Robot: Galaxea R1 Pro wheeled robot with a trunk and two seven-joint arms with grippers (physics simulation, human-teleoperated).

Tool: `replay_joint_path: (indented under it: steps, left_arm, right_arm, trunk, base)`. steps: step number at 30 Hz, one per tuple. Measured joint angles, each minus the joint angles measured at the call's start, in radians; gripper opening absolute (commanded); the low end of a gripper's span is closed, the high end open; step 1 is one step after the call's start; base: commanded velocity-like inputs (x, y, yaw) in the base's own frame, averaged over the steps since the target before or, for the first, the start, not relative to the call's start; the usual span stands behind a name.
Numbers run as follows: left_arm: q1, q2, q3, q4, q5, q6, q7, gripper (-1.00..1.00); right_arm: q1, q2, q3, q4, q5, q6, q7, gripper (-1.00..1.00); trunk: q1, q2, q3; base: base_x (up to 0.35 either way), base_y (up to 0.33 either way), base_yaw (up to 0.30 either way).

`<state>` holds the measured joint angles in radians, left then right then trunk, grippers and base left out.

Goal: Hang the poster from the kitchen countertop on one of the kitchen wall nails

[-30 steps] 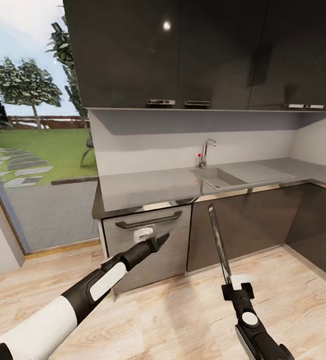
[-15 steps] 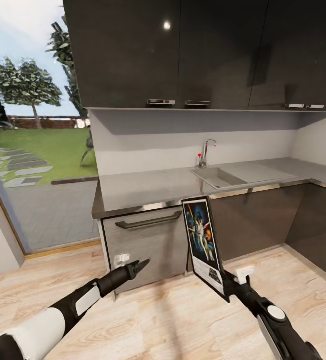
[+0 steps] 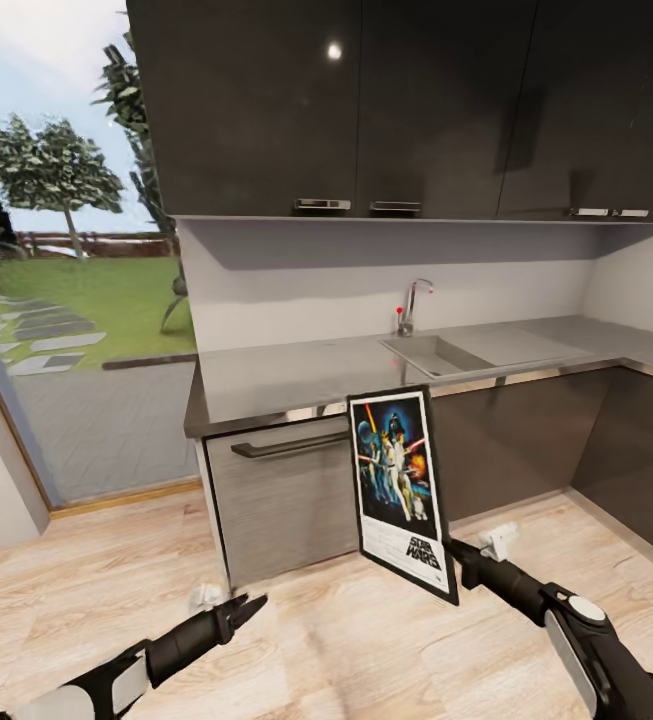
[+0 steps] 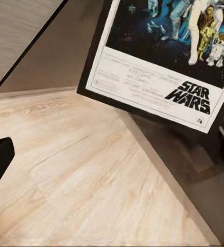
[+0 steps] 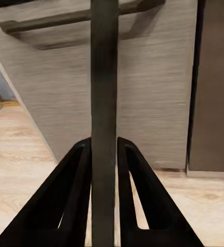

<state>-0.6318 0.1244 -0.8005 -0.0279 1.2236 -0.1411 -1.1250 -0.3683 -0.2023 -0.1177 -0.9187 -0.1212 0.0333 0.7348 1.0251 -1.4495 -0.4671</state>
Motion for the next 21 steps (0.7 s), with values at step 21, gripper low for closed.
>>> replay_joint_path:
  steps: [21]
  left_arm:
    - [0.046,0.009,0.011,0.002,0.003,-0.002,0.004,1.0]
  right_arm:
    - [-0.004,-0.007,-0.003,0.002,-0.076,0.004,0.006,-1.0]
  trunk:
    - [0.0,0.0,0.0]
  base:
    - [0.0,0.0,0.052]
